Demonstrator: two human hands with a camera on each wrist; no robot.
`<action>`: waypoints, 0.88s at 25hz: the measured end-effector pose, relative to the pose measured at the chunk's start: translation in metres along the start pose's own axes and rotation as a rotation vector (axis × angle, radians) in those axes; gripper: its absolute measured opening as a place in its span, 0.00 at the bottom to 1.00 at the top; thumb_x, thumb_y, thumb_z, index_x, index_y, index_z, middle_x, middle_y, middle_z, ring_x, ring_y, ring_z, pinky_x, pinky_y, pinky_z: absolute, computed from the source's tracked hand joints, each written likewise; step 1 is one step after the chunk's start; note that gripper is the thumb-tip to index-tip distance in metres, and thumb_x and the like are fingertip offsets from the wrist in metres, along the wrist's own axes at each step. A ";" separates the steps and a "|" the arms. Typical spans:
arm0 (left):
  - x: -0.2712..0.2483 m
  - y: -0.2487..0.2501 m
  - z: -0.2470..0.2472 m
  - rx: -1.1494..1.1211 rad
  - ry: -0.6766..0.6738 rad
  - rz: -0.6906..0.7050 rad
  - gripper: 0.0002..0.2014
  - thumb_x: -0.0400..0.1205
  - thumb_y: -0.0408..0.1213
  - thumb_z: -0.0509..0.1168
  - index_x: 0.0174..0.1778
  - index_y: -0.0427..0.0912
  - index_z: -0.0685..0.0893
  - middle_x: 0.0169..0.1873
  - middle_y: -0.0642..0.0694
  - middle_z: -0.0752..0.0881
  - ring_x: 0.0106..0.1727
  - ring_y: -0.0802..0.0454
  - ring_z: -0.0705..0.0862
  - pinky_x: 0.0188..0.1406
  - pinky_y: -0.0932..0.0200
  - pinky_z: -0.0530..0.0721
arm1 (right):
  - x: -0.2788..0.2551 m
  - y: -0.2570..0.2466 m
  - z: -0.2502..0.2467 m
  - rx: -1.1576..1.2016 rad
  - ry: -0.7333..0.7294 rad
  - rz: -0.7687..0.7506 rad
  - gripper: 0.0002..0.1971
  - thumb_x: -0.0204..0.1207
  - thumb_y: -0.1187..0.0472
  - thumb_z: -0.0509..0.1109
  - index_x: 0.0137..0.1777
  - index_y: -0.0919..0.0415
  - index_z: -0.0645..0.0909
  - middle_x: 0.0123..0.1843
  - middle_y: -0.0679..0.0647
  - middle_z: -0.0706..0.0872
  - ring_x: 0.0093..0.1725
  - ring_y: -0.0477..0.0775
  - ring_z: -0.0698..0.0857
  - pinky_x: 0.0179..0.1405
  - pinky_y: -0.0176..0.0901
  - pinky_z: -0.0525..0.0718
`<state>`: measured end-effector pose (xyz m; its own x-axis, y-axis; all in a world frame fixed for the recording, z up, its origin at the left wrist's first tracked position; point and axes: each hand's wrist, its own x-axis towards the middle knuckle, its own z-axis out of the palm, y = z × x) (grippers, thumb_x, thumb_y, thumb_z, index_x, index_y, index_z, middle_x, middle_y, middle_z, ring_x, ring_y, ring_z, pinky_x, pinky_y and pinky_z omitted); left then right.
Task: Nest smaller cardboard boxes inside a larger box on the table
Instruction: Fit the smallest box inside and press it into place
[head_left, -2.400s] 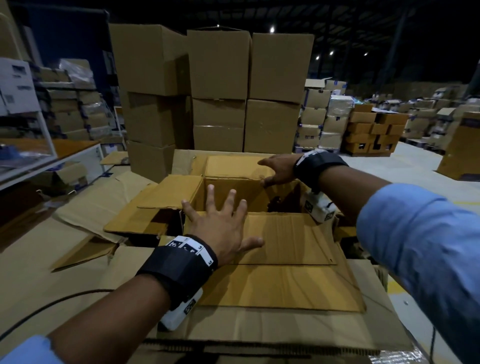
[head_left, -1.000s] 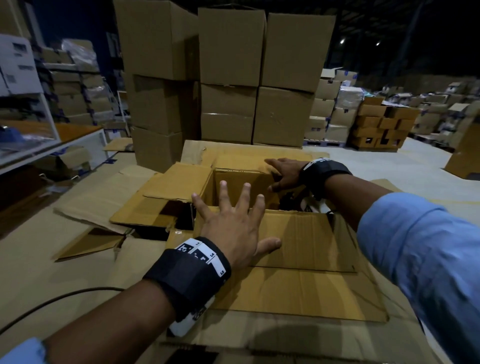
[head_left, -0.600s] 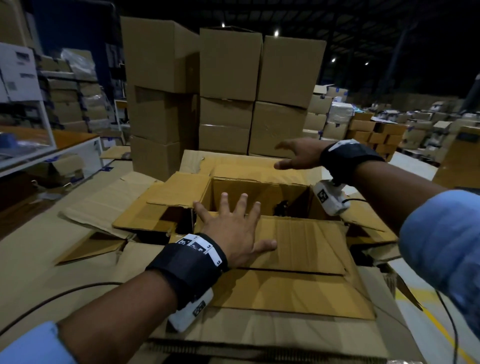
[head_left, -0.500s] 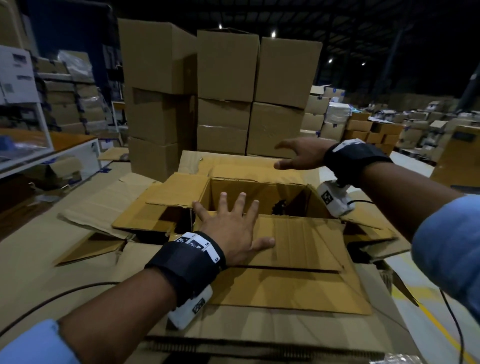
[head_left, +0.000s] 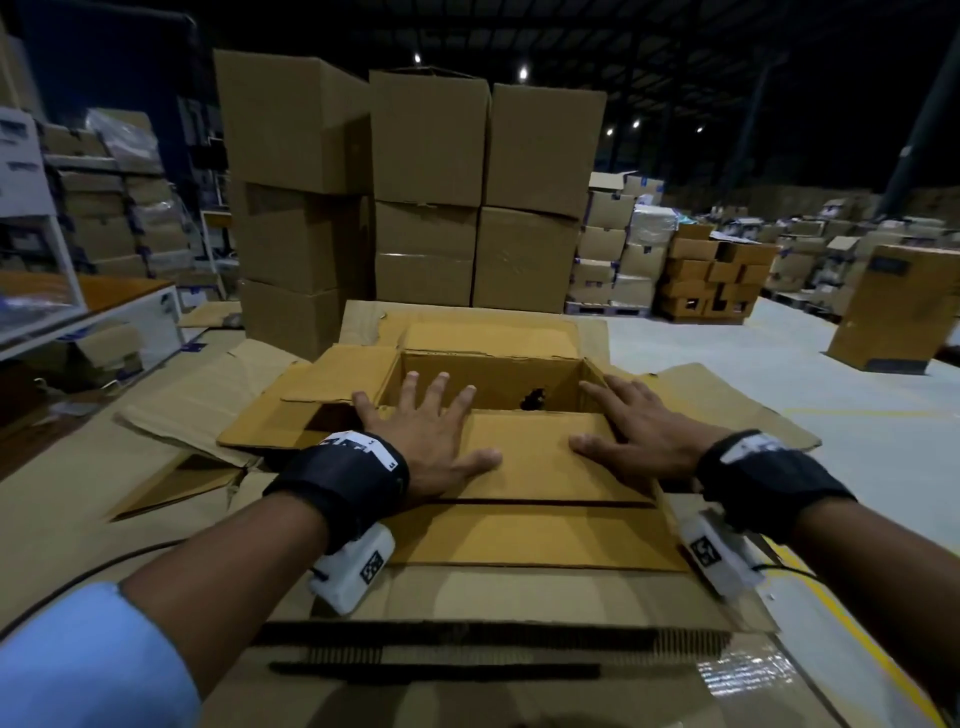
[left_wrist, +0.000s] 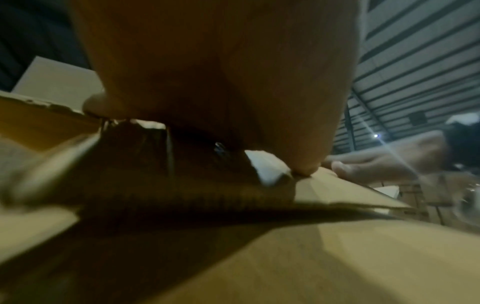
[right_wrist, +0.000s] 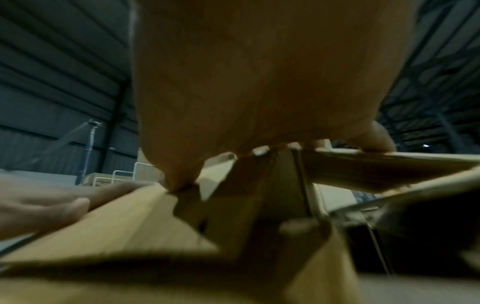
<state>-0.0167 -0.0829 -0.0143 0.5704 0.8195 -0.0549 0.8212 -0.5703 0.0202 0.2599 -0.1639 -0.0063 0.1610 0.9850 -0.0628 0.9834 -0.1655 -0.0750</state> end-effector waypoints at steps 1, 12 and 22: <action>0.000 0.001 0.002 0.016 0.008 -0.004 0.48 0.75 0.79 0.47 0.85 0.63 0.35 0.85 0.51 0.31 0.85 0.38 0.32 0.71 0.12 0.38 | -0.004 0.004 0.009 0.000 0.028 -0.001 0.53 0.62 0.13 0.45 0.85 0.35 0.40 0.89 0.48 0.39 0.87 0.62 0.44 0.79 0.78 0.59; -0.002 0.004 0.007 0.041 0.041 -0.033 0.49 0.73 0.81 0.47 0.84 0.63 0.34 0.85 0.52 0.30 0.86 0.38 0.35 0.72 0.13 0.40 | -0.012 0.006 0.022 -0.019 0.164 -0.013 0.50 0.65 0.15 0.43 0.85 0.37 0.44 0.89 0.53 0.45 0.86 0.65 0.53 0.76 0.75 0.66; -0.004 0.005 0.008 0.006 0.058 -0.049 0.48 0.74 0.80 0.49 0.85 0.64 0.38 0.86 0.52 0.34 0.87 0.39 0.38 0.72 0.13 0.41 | -0.013 0.005 0.025 -0.027 0.164 -0.005 0.48 0.68 0.16 0.44 0.85 0.37 0.45 0.89 0.54 0.46 0.85 0.66 0.54 0.76 0.75 0.66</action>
<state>-0.0143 -0.0894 -0.0218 0.5296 0.8483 0.0020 0.8482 -0.5295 0.0125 0.2601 -0.1790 -0.0302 0.1652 0.9811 0.1006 0.9858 -0.1611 -0.0482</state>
